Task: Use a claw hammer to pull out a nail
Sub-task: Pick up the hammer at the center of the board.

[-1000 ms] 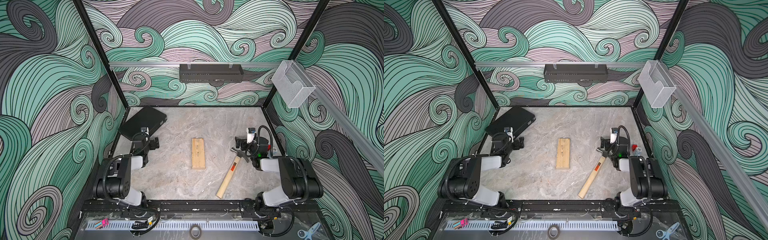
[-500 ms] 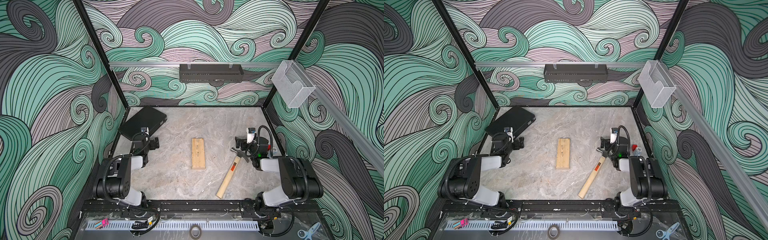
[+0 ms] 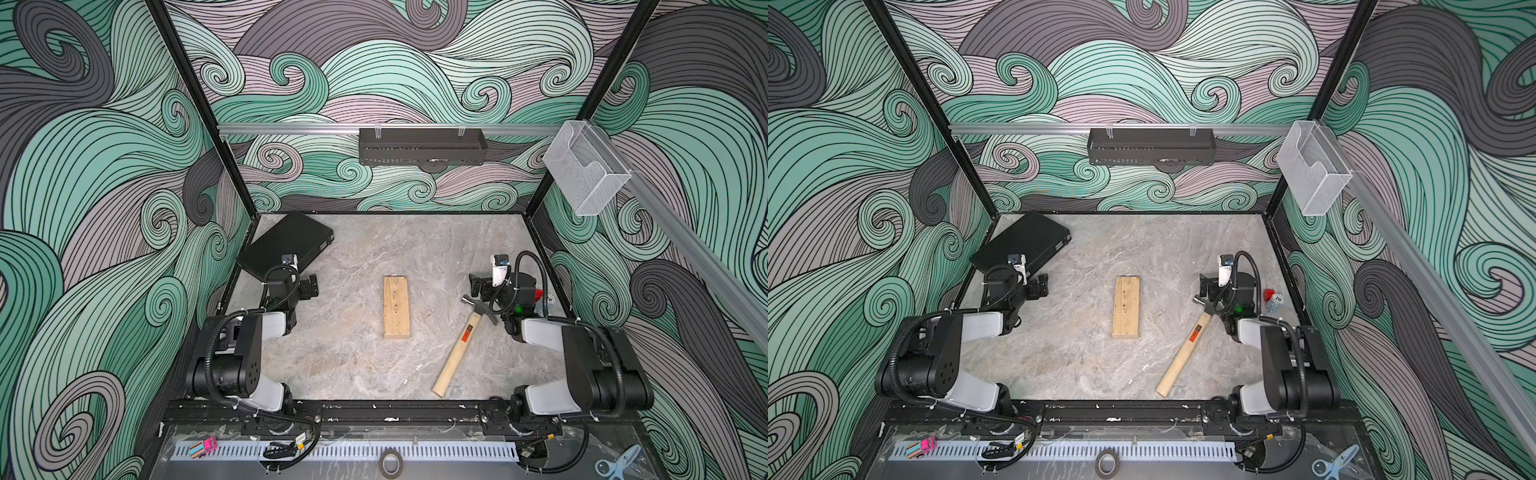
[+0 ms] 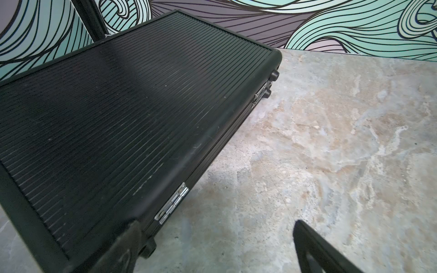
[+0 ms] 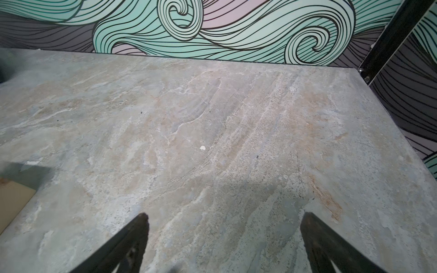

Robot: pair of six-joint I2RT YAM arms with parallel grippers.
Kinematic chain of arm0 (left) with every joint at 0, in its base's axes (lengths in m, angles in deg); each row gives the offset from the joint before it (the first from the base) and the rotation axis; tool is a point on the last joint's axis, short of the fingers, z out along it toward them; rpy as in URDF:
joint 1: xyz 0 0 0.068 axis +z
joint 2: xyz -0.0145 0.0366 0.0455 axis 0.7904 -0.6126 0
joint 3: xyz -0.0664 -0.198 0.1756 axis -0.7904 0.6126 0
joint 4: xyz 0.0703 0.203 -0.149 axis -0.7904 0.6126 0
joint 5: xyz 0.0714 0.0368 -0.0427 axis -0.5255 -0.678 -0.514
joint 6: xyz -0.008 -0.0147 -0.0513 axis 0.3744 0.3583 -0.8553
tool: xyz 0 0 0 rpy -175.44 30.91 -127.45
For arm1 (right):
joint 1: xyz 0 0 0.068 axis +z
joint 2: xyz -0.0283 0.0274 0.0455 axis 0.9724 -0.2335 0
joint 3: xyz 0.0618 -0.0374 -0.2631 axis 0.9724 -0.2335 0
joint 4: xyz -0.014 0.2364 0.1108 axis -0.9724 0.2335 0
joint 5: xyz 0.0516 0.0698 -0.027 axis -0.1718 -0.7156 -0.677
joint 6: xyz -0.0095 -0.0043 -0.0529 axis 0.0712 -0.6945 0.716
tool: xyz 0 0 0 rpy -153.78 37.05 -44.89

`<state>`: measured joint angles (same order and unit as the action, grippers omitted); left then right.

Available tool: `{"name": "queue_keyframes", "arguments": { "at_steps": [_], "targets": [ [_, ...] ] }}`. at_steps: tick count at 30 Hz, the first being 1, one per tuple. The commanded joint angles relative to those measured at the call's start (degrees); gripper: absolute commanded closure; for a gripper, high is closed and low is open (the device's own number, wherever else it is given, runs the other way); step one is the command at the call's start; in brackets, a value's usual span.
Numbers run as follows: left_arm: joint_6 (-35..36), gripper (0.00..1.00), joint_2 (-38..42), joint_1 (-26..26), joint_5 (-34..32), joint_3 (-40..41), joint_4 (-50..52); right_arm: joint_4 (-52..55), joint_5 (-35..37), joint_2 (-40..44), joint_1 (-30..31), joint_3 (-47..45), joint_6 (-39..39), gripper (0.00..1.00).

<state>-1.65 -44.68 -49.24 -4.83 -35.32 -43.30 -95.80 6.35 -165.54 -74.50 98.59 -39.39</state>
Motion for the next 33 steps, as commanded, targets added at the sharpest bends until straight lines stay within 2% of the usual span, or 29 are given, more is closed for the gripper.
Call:
{"name": "queue_keyframes", "arguments": {
  "at_steps": [1,5,8,10,12,13,14,16,21,24,28,33],
  "targets": [
    [-1.6,0.01,2.4,0.7,-4.9,-8.6,12.5,13.2,-1.9,5.4,1.5,5.9,3.4,0.0],
    [-5.2,0.02,4.6,0.6,-7.5,-21.2,34.2,26.6,-10.1,10.9,4.0,11.6,10.1,0.0],
    [-12.7,0.03,8.9,0.6,-5.4,-23.7,40.5,38.6,-14.0,15.3,8.4,15.5,21.2,0.0],
    [-17.6,0.03,11.8,0.5,-2.2,-24.8,44.4,52.0,-15.7,17.4,12.1,19.9,32.0,0.0],
    [-20.5,0.04,14.3,0.0,1.6,-24.8,46.9,65.8,-14.5,19.1,17.4,23.8,44.8,0.0],
    [-21.2,0.04,15.4,-0.5,3.0,-24.6,47.7,73.2,-11.7,20.0,21.8,25.6,52.6,0.0],
    [-21.6,0.04,16.5,-1.2,4.0,-24.4,48.5,76.9,-7.0,21.0,26.3,26.1,56.4,0.0],
    [-21.7,0.04,18.6,-2.3,5.7,-24.0,50.2,79.8,0.2,23.0,33.7,26.4,57.3,0.0],
    [-23.7,0.04,24.7,-4.8,11.5,-20.8,48.4,91.3,3.3,22.5,43.4,27.9,55.1,0.0],
    [-23.4,0.04,28.0,-7.6,10.9,-19.5,47.9,98.0,3.2,18.9,48.5,28.5,53.3,0.0],
    [-22.3,0.04,30.6,-10.0,8.9,-18.4,49.0,101.5,2.7,15.1,52.9,28.0,53.4,0.0],
    [-21.0,0.04,32.0,-10.5,9.0,-17.9,50.5,101.6,3.9,10.7,53.5,26.2,56.6,0.0]
  ]
}}
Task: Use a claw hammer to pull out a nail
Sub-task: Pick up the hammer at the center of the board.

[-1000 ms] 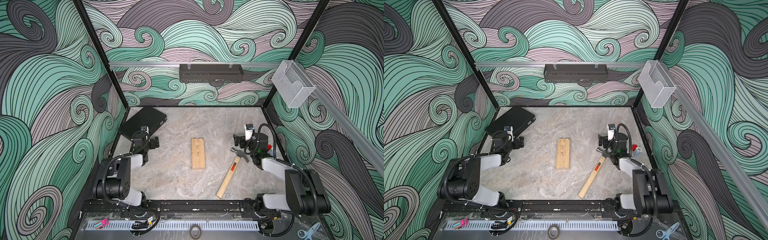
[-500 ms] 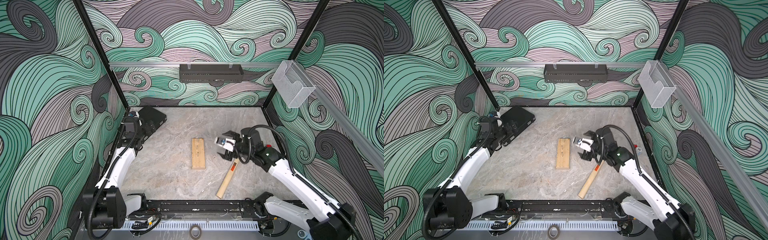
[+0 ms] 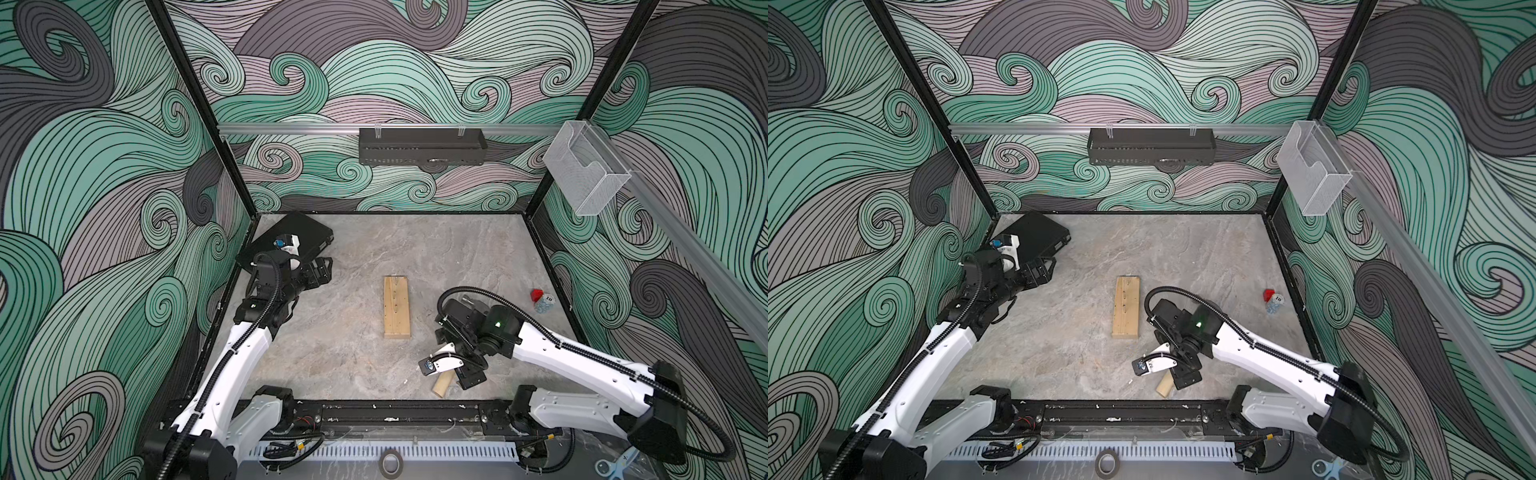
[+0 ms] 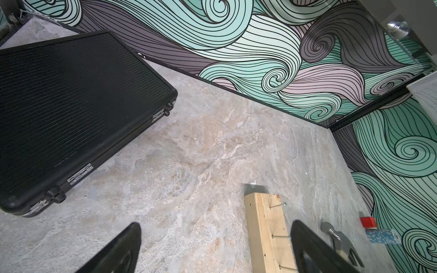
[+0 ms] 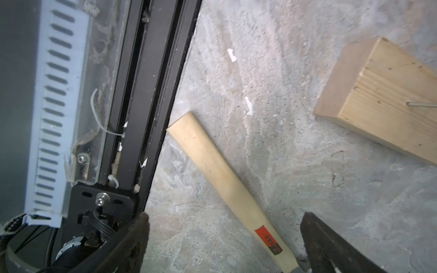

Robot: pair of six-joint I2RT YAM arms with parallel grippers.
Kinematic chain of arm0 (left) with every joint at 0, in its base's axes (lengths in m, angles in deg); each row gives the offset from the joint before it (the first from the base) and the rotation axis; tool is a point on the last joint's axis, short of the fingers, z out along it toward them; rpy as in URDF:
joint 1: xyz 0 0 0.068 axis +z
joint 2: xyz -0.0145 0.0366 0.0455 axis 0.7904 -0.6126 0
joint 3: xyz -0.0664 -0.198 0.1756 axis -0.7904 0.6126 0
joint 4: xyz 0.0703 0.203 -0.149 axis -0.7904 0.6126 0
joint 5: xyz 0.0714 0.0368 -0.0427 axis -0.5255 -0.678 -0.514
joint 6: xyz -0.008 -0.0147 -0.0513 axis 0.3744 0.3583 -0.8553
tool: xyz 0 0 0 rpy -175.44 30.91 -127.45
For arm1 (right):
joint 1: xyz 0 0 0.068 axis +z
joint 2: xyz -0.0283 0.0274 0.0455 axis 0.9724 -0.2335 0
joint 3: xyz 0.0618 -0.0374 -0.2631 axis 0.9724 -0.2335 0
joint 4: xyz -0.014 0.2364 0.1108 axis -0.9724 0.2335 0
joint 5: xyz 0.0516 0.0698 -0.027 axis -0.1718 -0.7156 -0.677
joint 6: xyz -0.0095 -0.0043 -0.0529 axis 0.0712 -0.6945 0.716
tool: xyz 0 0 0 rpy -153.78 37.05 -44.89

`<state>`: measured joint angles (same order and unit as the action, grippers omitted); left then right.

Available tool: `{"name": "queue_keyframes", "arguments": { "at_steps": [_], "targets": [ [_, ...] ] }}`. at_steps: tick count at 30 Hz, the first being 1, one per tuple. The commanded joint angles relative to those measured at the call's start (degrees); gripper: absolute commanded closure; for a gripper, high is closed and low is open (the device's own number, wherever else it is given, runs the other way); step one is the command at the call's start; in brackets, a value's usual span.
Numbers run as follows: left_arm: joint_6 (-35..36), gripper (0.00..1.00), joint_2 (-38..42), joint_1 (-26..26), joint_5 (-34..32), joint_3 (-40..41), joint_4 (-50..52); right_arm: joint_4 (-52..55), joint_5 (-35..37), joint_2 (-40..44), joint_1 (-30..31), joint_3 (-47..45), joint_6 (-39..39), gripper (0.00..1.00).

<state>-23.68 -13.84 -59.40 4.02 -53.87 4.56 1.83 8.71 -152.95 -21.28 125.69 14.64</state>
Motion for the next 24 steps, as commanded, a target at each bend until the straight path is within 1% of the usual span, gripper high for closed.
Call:
{"name": "queue_keyframes", "arguments": {
  "at_steps": [1,4,6,8,15,20,24],
  "targets": [
    [1.2,0.04,1.3,-0.5,0.1,0.7,2.8,4.0,2.3,-3.2,0.4,-1.0,2.6,0.0],
    [1.5,0.04,1.8,-0.6,0.0,1.0,2.9,2.3,3.9,-7.7,0.4,-1.6,2.1,0.0],
    [1.5,0.04,1.9,-0.6,-0.1,1.3,2.8,-2.1,3.6,-9.6,0.4,-3.0,0.9,0.01],
    [1.4,0.04,2.0,-0.6,-0.3,1.5,3.0,-5.6,3.2,-10.7,0.8,-4.7,1.3,0.02],
    [2.4,0.04,2.8,-0.7,-1.1,2.3,3.1,-12.3,5.1,-16.3,0.8,-6.8,0.4,0.11],
    [2.5,0.04,2.4,-0.6,-1.3,2.5,3.5,-16.6,5.1,-20.0,0.8,-6.4,-1.4,0.22],
    [2.7,0.04,2.5,-0.6,-1.3,2.8,3.6,-17.8,4.0,-22.3,-0.1,-5.2,-2.8,0.28]
  ]
}}
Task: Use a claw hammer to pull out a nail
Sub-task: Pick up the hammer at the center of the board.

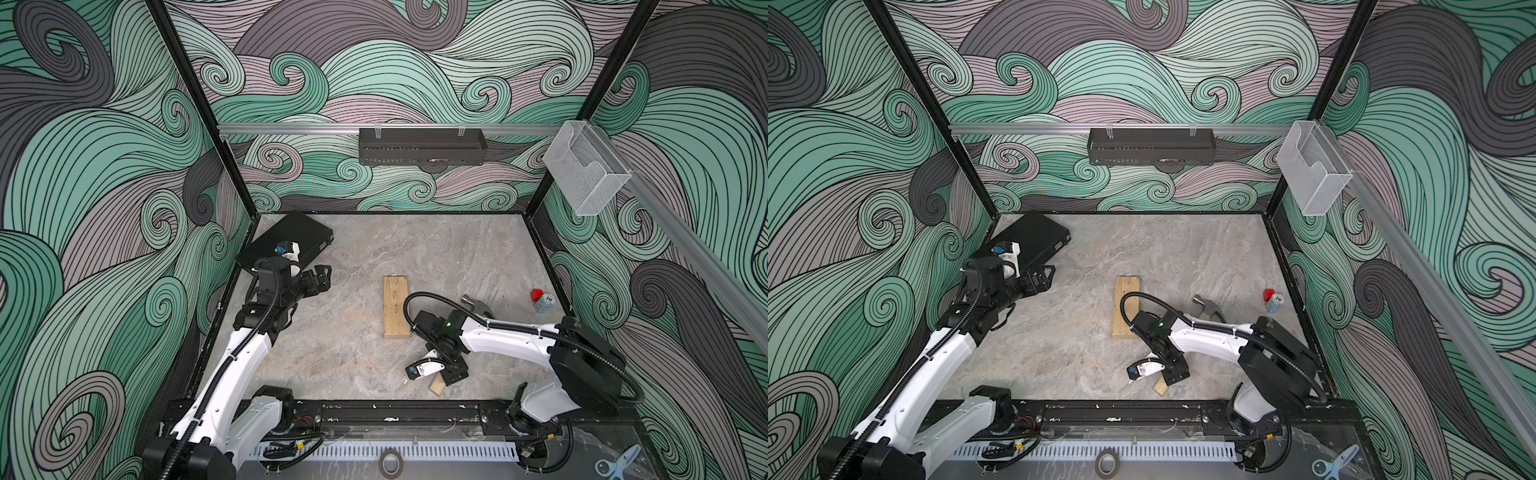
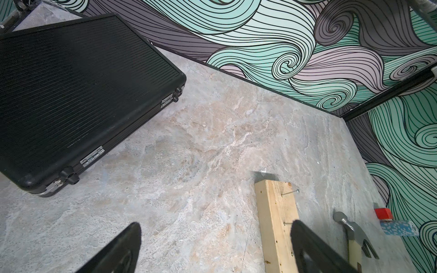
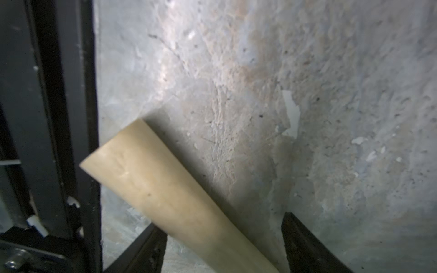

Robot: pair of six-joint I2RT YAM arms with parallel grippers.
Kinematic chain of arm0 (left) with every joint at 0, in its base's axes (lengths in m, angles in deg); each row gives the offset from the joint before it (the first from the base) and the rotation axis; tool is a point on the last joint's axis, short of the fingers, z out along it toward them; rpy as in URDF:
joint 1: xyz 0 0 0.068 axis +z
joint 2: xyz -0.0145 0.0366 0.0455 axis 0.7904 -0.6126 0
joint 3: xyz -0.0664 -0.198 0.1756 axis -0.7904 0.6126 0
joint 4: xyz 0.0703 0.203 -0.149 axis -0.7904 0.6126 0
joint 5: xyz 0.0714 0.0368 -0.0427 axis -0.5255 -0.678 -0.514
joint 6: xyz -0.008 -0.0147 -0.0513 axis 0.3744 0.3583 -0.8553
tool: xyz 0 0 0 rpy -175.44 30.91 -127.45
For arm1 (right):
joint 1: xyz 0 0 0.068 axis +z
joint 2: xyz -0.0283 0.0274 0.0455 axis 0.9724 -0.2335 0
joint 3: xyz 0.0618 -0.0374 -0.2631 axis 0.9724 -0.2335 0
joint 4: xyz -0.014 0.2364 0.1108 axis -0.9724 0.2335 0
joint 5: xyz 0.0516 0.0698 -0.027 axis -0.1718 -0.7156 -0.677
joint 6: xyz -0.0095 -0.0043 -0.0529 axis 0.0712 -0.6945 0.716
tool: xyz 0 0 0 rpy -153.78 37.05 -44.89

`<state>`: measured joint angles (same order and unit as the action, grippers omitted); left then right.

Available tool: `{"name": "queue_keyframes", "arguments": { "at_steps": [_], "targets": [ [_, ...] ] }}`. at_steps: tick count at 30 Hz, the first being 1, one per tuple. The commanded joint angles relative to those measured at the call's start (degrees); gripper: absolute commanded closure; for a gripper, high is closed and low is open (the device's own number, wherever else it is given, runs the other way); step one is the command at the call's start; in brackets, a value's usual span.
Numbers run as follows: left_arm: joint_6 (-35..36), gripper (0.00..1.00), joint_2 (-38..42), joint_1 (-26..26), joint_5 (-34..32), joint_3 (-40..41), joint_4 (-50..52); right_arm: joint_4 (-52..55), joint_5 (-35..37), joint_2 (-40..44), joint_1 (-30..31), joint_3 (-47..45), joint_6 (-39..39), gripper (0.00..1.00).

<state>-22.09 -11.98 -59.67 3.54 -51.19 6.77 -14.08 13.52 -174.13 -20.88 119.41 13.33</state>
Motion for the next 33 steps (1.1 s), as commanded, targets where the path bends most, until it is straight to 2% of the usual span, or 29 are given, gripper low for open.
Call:
{"name": "queue_keyframes", "arguments": {
  "at_steps": [1,8,13,19,25,29,33],
  "targets": [
    [1.2,0.04,0.6,-0.4,-0.8,0.1,1.4,-2.2,-1.3,-1.6,-1.0,1.3,-1.9,0.3],
    [1.1,0.04,0.4,-0.4,-0.6,0.2,1.4,-5.0,-4.0,-4.3,-7.1,3.3,-5.9,0.45],
    [0.7,0.04,-0.1,-0.4,-0.5,-0.3,1.5,-5.1,-4.0,-7.1,-11.0,5.5,-7.9,0.48],
    [-0.4,0.04,-0.2,-0.5,-0.5,-0.3,1.2,-2.4,-8.0,-9.6,-11.0,8.6,-6.7,0.47],
    [-0.6,0.04,0.1,-0.5,-0.5,-0.9,1.3,-1.1,-9.0,-11.4,-9.6,10.6,-5.5,0.55],
    [-0.8,0.04,0.1,-0.6,-0.3,-1.4,1.5,-1.9,-10.0,-9.7,-8.2,10.6,-5.5,0.57],
    [-0.9,0.04,0.4,-0.7,-0.2,-1.5,1.5,-1.7,-10.2,-6.9,-7.7,9.9,-4.6,0.67]
  ]
}}
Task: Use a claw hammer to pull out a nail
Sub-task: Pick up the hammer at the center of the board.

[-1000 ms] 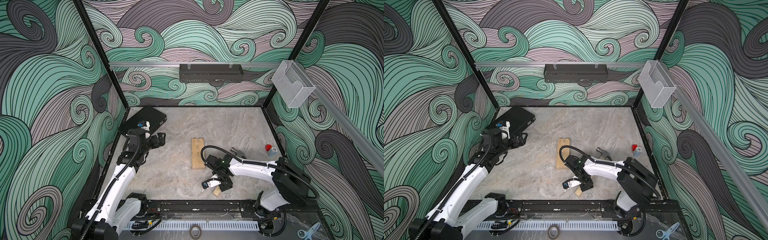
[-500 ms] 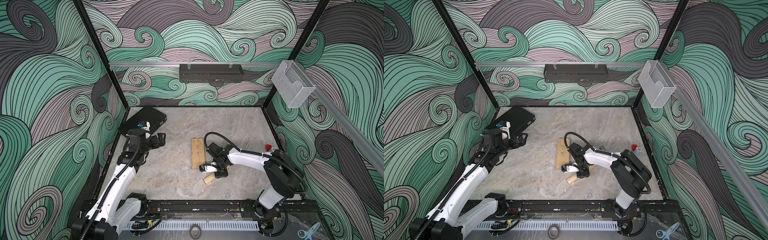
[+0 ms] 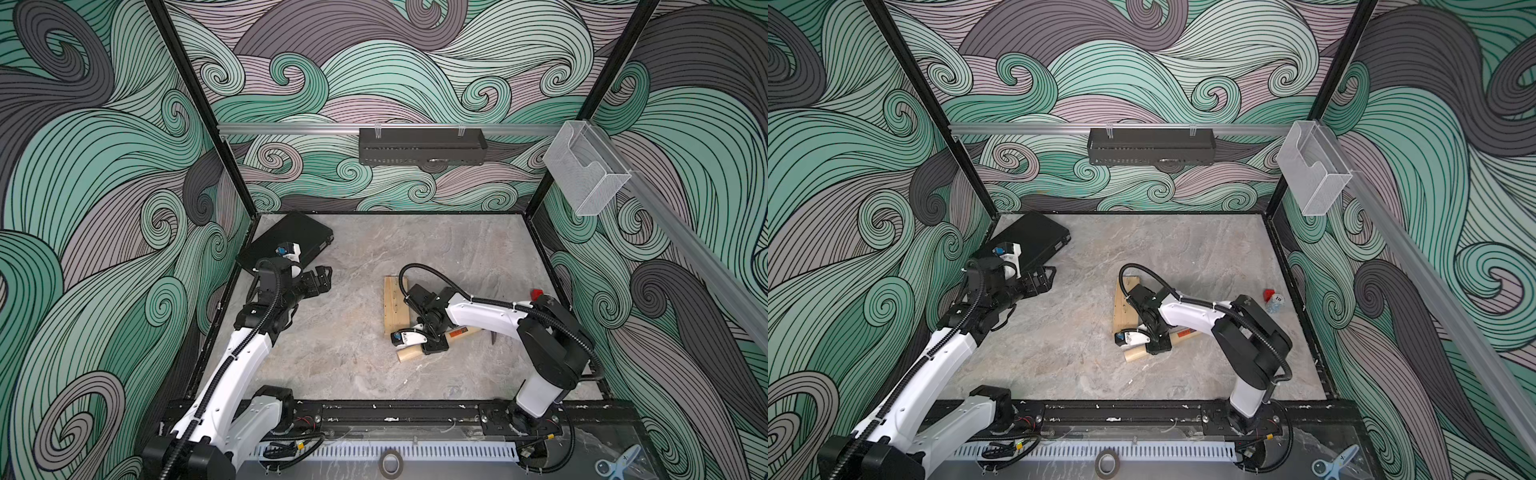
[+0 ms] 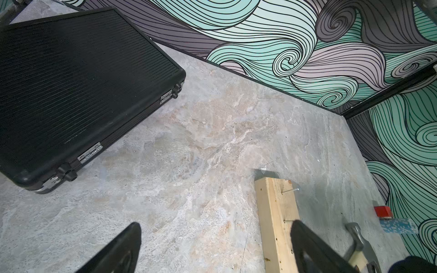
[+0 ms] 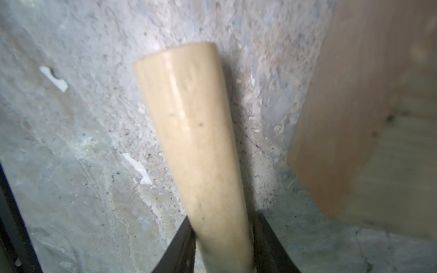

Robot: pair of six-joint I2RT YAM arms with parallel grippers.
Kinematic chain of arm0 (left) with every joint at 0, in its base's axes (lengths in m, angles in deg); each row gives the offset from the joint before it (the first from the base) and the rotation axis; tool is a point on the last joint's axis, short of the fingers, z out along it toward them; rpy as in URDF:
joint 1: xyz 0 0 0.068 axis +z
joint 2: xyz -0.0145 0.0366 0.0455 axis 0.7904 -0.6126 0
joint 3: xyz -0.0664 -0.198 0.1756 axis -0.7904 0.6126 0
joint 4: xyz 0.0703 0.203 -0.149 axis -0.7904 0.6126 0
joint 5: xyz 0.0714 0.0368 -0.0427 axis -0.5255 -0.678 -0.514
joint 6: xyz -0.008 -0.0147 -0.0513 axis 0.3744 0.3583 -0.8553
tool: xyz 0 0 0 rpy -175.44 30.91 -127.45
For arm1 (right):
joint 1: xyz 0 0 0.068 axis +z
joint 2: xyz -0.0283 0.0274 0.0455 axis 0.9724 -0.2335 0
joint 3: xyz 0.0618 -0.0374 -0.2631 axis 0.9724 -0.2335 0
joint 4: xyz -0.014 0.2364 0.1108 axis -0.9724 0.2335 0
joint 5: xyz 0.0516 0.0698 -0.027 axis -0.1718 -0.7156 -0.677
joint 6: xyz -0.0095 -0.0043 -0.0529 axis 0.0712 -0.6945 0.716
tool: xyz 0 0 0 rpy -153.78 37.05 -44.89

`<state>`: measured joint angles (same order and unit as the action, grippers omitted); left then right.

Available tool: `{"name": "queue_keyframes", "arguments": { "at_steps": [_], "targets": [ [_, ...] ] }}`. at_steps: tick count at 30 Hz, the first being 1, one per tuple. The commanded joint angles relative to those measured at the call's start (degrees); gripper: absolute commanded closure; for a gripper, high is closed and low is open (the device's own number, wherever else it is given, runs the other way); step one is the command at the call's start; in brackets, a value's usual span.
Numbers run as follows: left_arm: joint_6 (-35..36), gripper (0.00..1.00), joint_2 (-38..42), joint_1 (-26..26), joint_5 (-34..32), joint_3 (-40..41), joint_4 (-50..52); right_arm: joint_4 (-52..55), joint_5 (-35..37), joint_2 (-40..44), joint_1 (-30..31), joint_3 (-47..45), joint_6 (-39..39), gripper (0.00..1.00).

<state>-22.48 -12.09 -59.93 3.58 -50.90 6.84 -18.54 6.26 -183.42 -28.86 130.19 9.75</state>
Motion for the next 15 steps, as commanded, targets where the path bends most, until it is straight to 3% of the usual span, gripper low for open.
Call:
{"name": "queue_keyframes", "arguments": {
  "at_steps": [1,8,15],
  "targets": [
    [-0.5,0.04,0.6,-0.6,-0.2,-1.8,1.3,3.0,-3.3,3.3,0.3,-1.2,-0.6,0.67],
    [0.3,0.04,0.4,-1.0,1.0,-1.7,0.7,2.0,-7.8,12.1,0.0,-4.7,1.6,0.75],
    [0.0,0.04,0.3,-2.1,4.4,-1.3,-3.2,-0.6,-13.7,22.3,-4.7,-4.5,-0.9,0.74]
  ]
}}
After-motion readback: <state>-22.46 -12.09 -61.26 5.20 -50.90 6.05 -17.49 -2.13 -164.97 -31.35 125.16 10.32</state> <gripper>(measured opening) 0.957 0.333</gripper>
